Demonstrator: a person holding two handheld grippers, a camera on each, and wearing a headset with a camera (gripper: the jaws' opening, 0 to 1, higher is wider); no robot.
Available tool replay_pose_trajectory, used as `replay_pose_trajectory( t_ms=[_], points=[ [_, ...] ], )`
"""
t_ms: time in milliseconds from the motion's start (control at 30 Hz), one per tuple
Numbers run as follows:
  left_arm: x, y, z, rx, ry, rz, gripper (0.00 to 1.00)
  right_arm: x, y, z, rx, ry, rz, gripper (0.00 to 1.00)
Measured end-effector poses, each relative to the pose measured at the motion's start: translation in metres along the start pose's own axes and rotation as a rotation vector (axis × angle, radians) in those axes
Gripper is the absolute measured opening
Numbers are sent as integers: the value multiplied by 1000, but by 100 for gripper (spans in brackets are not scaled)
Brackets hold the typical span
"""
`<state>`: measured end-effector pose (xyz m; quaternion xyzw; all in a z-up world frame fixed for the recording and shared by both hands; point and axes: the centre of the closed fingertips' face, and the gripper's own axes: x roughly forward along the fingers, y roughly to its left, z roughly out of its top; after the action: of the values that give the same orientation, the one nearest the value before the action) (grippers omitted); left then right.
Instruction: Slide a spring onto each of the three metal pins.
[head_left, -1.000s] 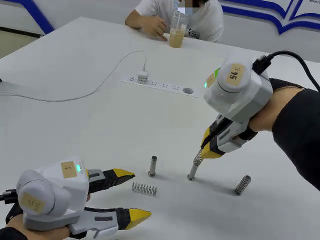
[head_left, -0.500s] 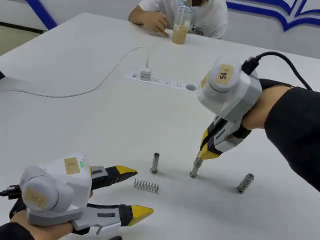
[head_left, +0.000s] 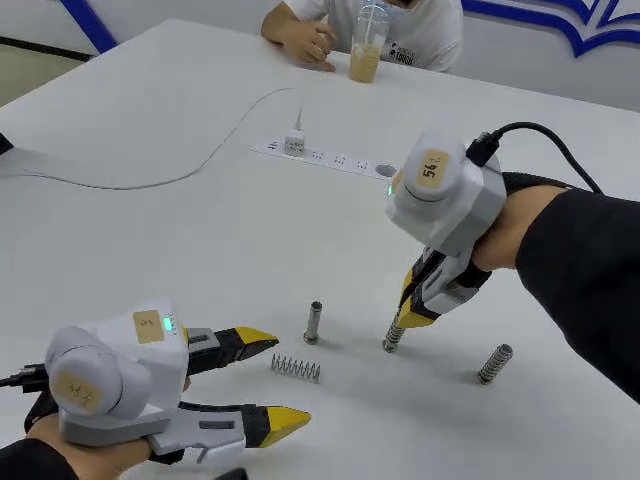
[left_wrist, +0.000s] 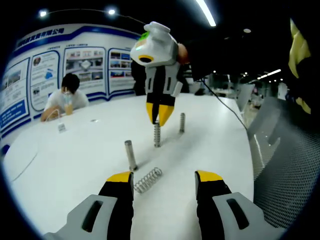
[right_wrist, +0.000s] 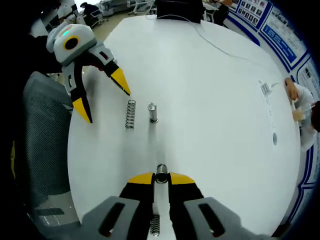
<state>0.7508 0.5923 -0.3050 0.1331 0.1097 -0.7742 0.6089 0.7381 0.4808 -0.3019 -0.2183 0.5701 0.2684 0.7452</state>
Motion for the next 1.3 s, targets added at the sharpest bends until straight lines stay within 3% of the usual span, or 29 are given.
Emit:
replay_pose_trajectory(
  t_ms=[633, 833, 1100, 1300],
  points=[
    [1, 1, -1, -3, -1, 0, 50, 10, -3, -7, 3, 0, 5, 12],
    [0, 1, 0, -1, 0, 0, 51, 10, -3, -8, -8, -8, -1, 17],
    [1, 0, 0, 0, 0, -1, 51, 5, -4, -4, -16, -33, -25, 22],
    [0, 0, 0, 0, 1, -1, 51, -2, 0, 8, -40, -53, -46, 23]
  ],
)
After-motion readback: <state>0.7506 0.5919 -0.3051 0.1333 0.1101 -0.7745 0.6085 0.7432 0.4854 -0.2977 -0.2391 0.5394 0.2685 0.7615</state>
